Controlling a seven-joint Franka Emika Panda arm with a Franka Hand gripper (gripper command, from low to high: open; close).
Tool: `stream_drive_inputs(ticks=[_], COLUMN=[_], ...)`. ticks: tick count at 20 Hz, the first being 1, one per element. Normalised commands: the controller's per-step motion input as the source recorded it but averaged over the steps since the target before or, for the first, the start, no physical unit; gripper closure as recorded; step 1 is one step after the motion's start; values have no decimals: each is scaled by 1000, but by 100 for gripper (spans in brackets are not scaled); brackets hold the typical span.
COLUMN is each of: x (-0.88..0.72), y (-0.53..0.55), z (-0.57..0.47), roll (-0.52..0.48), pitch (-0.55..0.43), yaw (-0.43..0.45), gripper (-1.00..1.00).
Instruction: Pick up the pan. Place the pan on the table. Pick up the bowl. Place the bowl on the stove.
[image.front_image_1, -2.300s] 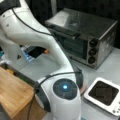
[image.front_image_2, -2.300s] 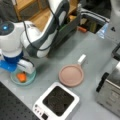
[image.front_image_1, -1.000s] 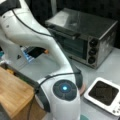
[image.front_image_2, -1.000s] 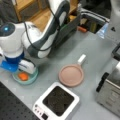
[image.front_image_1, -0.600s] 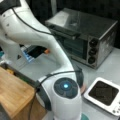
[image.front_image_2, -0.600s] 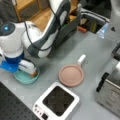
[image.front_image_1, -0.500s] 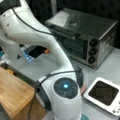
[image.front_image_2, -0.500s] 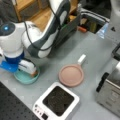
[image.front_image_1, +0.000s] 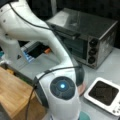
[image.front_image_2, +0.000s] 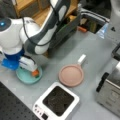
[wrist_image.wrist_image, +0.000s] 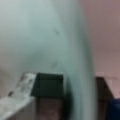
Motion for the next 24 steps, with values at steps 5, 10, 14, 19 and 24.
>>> stream_drive_inputs(ticks=[5, 10, 14, 19, 24], x=[-67, -83, -88, -103, -144], y=[-24, 207, 448, 495, 358], z=[55, 151, 199, 126, -23], roll=[295, 245, 152, 42, -66], pitch=[31, 67, 51, 13, -37], yaw=[-158, -350, -390, -343, -267], gripper=[100, 100, 100, 100, 100])
